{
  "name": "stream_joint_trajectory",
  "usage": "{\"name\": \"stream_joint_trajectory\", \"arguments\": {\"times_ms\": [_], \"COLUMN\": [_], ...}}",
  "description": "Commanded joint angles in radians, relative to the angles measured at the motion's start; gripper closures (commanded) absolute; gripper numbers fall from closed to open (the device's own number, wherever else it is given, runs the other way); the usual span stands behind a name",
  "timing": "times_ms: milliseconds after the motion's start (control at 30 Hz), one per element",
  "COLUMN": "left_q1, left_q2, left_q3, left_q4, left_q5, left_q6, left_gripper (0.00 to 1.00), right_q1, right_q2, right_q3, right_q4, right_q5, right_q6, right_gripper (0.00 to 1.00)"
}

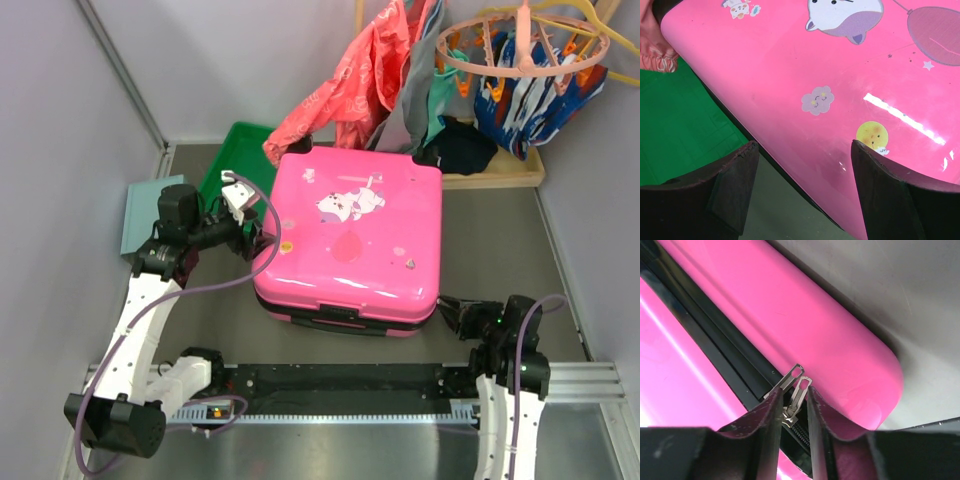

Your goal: Open, take out, and arrange the luggage

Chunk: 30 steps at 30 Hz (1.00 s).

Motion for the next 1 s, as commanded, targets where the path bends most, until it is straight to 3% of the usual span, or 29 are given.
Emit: {"name": "stream_joint_trajectory", "arguments": {"times_ms": [0, 300, 467, 633, 733, 867, 967], "left_q1": [-0.004, -0.004, -0.004, -0.004, -0.004, -0.004, -0.004], "left_q2": [-0.003, 0.002, 0.003, -0.001, -0.001, 0.000, 0.010], "left_q3": [-0.006, -0.007, -0.007, -0.006, -0.006, -0.007, -0.023], "left_q4": [0.043, 0.047, 0.050, 0.047, 0.041, 0.041, 0.038], "left_q5": [0.008, 0.004, 0.002, 0.001, -0.004, -0.007, 0.013], "left_q6": [-0.005, -0.005, -0.002, -0.003, 0.001, 0.009, 0.024], "left_gripper": [0.21, 0.21, 0.21, 0.21, 0.21, 0.21, 0.21], "right_q1": [-0.005, -0.005, -0.005, -0.004, -0.005, -0.005, -0.005], "right_q2": [0.037, 0.025, 0.030, 0.036, 0.100, 0.307, 0.477], "right_q3": [0.037, 0.029, 0.043, 0.014, 0.061, 0.310, 0.438], "right_q4": [0.051, -0.004, -0.035, -0.014, -0.003, -0.024, -0.015], "right_q5": [-0.015, -0.025, -0.048, -0.067, -0.013, 0.201, 0.191], "right_q6": [-0.013, -0.058, -0.112, -0.115, -0.234, -0.647, -0.878], "right_gripper": [0.75, 0.85, 0.74, 0.71, 0.69, 0.57, 0.52]}}
